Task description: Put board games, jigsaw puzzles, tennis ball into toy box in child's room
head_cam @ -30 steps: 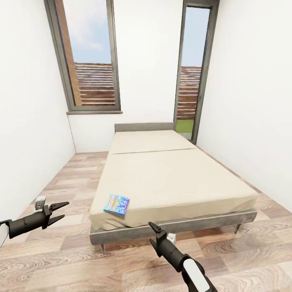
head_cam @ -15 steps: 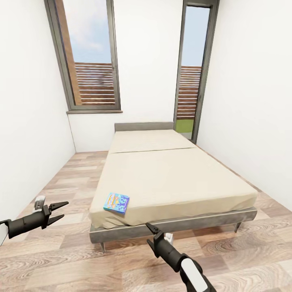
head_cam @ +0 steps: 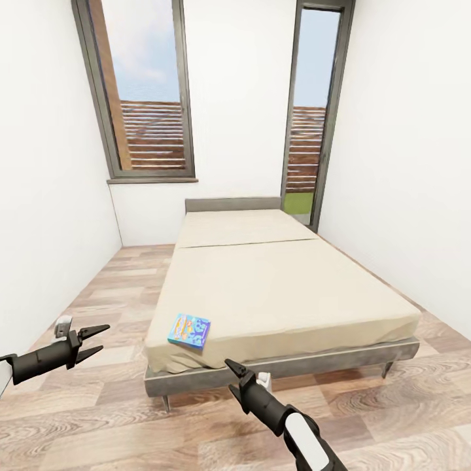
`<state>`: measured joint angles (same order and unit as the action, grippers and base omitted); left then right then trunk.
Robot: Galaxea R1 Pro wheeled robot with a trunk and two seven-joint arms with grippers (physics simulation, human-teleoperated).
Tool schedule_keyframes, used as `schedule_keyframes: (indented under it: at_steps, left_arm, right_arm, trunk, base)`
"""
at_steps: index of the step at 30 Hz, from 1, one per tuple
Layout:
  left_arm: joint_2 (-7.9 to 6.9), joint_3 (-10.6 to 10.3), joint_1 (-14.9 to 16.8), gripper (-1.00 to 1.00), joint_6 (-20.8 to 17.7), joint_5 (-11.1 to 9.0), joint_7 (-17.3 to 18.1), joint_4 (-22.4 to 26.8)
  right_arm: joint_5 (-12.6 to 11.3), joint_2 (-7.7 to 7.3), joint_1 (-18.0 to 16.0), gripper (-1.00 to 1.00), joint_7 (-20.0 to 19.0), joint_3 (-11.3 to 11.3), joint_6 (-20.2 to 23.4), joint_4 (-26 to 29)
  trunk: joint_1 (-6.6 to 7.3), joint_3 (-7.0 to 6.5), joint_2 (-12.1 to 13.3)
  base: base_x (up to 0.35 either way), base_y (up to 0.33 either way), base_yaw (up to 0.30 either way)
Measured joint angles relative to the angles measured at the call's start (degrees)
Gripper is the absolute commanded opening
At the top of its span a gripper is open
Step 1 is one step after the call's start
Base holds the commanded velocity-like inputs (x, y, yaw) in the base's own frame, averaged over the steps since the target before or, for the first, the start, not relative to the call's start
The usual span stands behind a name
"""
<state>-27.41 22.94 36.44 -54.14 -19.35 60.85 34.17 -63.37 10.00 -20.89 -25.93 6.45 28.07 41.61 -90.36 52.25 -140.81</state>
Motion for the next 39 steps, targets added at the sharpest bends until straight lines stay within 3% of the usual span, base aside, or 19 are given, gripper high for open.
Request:
schedule_keyframes:
  at_steps: [30, 39]
  left_arm:
    - [0.07, 0.0, 0.0, 1.0, 0.4, 0.1, -0.1, 0.0]
    - [0.08, 0.0, 0.0, 1.0, 0.4, 0.2, -0.2, 0.0]
  right_arm:
    - [0.0, 0.0, 0.0, 1.0, 0.0, 0.3, -0.1, 2.3]
    - [0.0, 0.0, 0.0, 1.0, 0.0, 0.5, -0.3, 2.3]
  trunk:
    - [-0.01, 0.0, 0.0]
    - [0.01, 0.0, 0.0]
  base:
    - [0.044, 0.009, 0.0]
    - [0.142, 0.122, 0.0]
